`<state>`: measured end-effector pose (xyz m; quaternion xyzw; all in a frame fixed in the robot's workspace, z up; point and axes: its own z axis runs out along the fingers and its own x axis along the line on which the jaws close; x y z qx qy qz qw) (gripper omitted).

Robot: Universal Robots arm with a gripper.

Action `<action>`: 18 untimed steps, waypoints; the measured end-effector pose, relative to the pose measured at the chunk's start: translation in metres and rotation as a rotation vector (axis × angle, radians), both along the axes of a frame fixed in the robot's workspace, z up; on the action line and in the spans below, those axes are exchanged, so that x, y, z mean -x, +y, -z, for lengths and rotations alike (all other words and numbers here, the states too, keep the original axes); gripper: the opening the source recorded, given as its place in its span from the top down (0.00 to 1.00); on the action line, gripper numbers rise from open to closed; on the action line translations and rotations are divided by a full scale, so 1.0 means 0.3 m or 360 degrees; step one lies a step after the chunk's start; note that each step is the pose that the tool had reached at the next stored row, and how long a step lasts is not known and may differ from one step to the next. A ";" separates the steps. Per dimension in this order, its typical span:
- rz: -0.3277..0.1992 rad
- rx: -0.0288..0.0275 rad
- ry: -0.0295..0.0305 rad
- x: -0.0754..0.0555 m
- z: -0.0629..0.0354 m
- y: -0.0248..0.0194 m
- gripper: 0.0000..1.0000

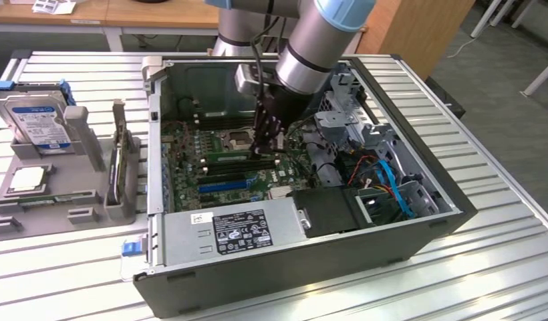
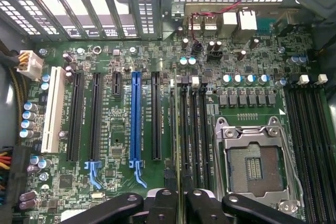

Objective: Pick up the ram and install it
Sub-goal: 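Insert the ram into the slot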

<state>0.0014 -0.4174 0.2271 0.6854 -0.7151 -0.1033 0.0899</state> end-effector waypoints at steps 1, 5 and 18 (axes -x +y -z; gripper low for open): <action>0.0000 0.00000 0.00000 -0.002 0.001 0.000 0.86; 0.0000 -0.00011 0.00000 -0.004 0.002 0.000 0.86; 0.0000 0.00024 0.00004 -0.004 0.037 0.010 0.86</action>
